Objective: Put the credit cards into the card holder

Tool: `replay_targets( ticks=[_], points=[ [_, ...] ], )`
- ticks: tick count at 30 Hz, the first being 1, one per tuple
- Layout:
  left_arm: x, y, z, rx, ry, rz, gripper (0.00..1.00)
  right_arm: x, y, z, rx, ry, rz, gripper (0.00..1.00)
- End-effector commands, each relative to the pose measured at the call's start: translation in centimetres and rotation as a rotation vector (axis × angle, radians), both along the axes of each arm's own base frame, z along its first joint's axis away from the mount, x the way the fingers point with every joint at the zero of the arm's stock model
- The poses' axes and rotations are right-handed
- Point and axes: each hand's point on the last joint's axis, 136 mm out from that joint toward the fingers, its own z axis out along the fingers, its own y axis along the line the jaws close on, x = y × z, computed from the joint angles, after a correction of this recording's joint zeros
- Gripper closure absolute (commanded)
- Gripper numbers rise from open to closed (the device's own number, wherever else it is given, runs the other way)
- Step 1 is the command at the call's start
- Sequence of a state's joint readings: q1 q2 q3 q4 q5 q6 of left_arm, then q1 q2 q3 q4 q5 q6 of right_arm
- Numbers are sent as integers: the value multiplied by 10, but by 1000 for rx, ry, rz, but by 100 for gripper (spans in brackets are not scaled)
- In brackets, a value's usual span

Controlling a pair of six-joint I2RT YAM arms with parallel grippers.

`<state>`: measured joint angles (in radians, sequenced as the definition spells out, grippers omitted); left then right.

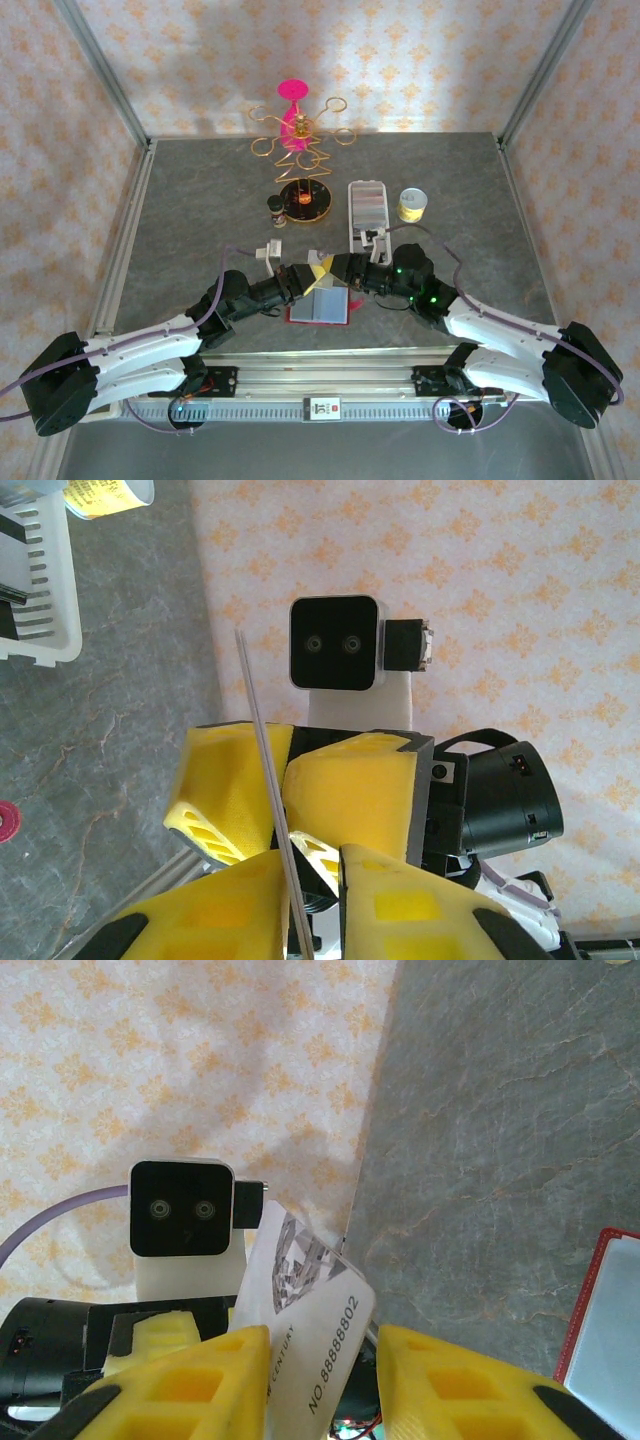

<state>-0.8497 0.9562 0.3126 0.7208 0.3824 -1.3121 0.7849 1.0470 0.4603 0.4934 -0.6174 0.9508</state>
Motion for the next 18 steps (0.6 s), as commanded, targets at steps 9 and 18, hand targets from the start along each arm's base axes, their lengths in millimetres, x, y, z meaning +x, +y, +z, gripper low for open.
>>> replay_targets(
  ticks=[9,18],
  points=[
    [-3,1,-1,0,-12,-12,90,-1,3,39,67,-94,10,58],
    [-7,1,1,-12,-25,-29,89,2,4,38,34,-102,3,58]
  ],
)
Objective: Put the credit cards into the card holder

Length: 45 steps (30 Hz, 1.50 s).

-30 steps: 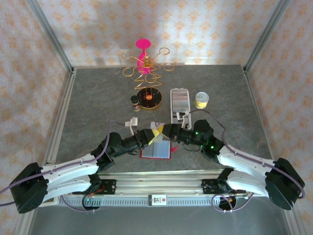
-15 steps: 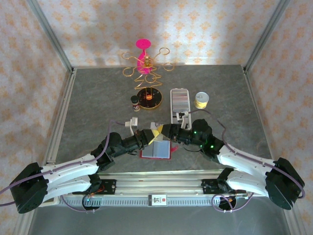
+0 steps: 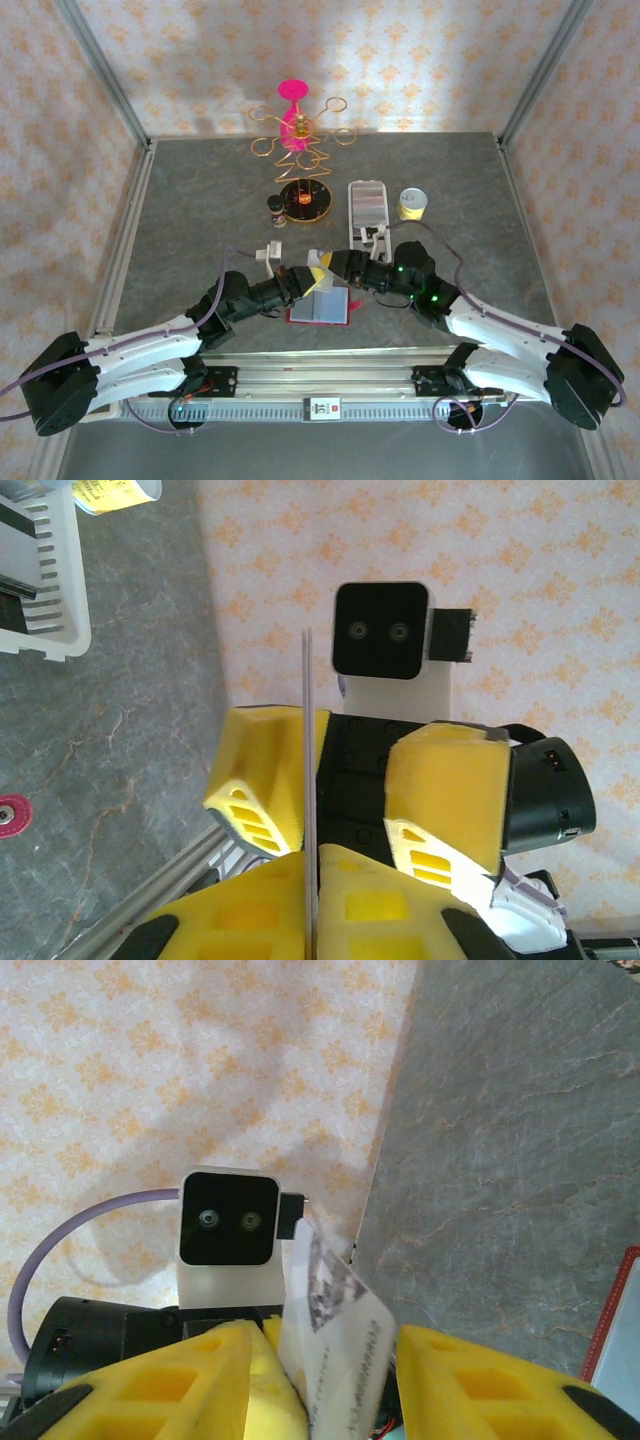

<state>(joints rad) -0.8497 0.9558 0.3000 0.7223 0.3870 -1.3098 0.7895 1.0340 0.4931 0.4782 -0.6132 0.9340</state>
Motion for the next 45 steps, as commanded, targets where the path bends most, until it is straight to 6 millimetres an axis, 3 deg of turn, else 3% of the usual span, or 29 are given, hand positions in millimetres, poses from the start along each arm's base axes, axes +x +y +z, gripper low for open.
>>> replay_targets(
  ticks=[1,18,30,45],
  points=[
    [-6,1,6,-20,-31,-26,88,2,3,22,8,-67,-2,58],
    [-10,2,18,-60,-62,-38,79,0,13,16,-78,-72,6,76],
    [-11,5,23,-65,-80,-34,80,4,4,3,-175,-88,-43,71],
    [-12,7,21,-62,-77,-28,82,1,-3,12,-186,-123,-49,73]
  ],
)
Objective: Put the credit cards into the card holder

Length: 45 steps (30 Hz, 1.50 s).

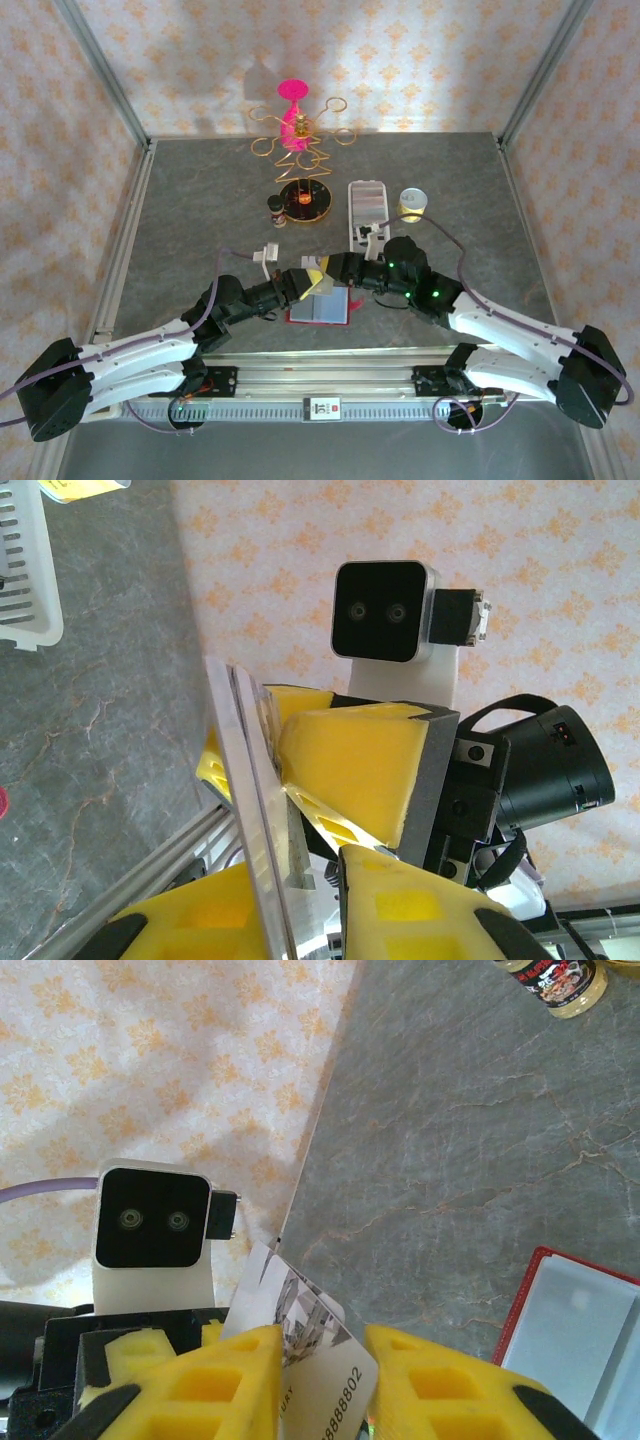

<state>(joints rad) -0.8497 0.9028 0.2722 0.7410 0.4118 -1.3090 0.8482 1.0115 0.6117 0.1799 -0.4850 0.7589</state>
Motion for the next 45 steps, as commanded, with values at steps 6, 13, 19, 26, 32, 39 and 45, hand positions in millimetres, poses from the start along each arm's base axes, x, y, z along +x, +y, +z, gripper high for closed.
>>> replay_targets(
  ticks=[6,13,19,26,32,39,45],
  points=[
    [-3,3,13,-33,-46,-3,83,0,-5,19,13,-58,-17,74],
    [-2,4,14,-37,-46,4,85,-1,-9,18,6,-56,-23,76],
    [-2,4,12,-33,-41,7,87,-3,-12,20,19,-53,-32,76],
    [0,5,8,-21,-34,14,91,-7,-13,23,38,-51,-24,75],
    [1,5,8,-20,-32,19,92,-9,-15,25,54,-49,-25,81],
    [1,5,7,-20,-27,22,92,-10,-20,22,42,-44,-39,88],
    [1,4,10,-28,-32,19,88,-8,-23,13,9,-35,-60,90]
  ],
)
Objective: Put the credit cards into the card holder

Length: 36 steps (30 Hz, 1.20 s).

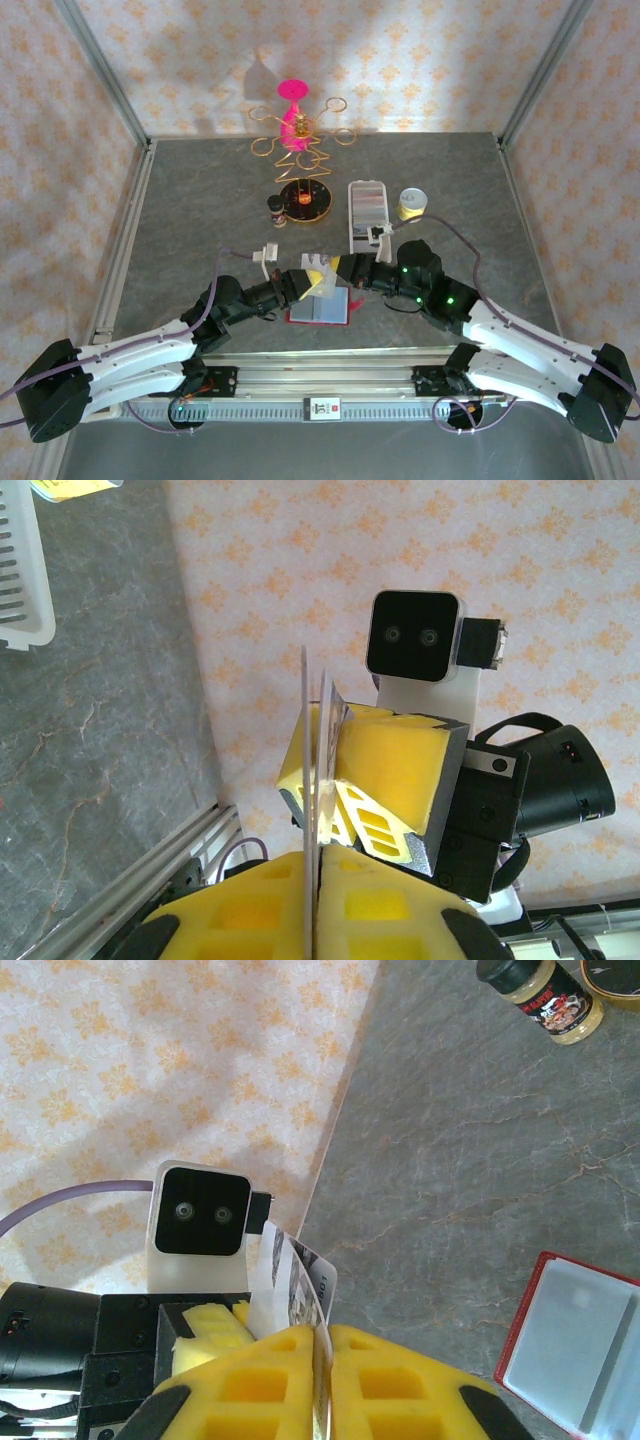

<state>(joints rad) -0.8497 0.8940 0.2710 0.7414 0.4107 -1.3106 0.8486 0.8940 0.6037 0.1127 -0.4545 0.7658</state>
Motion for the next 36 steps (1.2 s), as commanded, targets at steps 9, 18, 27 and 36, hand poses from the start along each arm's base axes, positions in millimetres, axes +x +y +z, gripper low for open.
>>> replay_targets(
  ticks=[9,18,27,36],
  points=[
    [1,6,13,-44,-38,25,79,0,-9,-10,-31,-2,-35,94],
    [2,11,16,-64,-45,47,83,-1,-14,-10,-34,-3,-53,95],
    [7,21,3,-13,-28,109,91,6,-31,5,-129,-83,-116,100],
    [16,42,-26,103,3,206,100,32,-59,42,-609,-638,-81,100]
  ],
)
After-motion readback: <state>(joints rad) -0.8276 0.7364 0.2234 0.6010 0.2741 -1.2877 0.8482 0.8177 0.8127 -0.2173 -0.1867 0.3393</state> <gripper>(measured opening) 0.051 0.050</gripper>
